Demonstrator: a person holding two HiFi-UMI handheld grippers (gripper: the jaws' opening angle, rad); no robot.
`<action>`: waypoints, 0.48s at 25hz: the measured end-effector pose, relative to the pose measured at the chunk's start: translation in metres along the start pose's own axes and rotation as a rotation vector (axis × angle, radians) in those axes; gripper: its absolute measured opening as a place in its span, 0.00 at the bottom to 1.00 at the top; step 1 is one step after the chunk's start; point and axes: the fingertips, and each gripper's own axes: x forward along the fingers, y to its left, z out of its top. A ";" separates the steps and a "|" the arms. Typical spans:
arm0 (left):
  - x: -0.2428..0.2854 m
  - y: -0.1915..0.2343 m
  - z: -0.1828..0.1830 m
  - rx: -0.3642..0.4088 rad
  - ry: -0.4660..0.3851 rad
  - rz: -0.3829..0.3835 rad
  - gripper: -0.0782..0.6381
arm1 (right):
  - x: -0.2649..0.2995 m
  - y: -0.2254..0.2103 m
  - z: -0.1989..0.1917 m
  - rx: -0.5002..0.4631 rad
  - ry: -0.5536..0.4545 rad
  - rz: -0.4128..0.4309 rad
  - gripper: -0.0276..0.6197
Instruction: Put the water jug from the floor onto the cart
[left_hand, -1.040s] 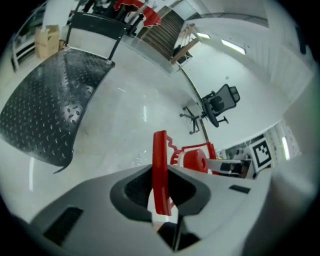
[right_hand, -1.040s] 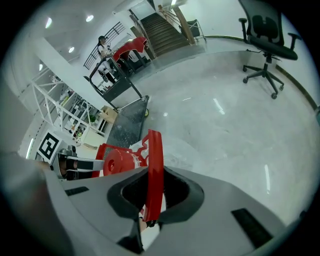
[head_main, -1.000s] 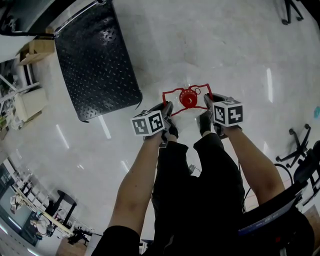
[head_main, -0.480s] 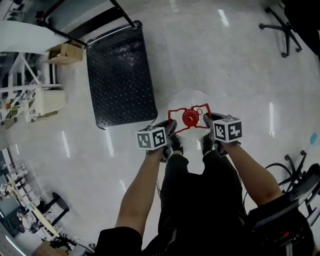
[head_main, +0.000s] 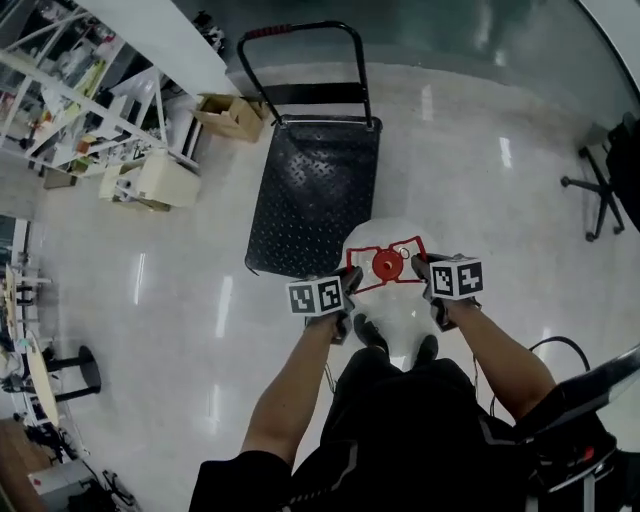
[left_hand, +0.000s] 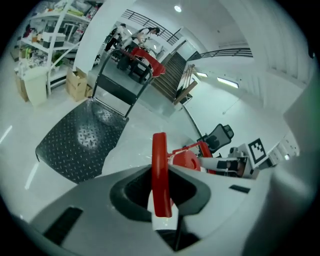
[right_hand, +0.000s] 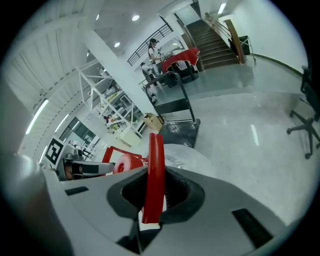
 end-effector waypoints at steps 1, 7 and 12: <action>-0.012 0.007 0.013 0.014 -0.013 0.008 0.20 | 0.007 0.015 0.013 -0.016 -0.003 0.002 0.10; -0.081 0.061 0.080 0.026 -0.099 0.043 0.20 | 0.058 0.100 0.073 -0.077 -0.010 0.040 0.10; -0.112 0.099 0.133 0.017 -0.157 0.086 0.20 | 0.100 0.149 0.122 -0.145 0.014 0.100 0.11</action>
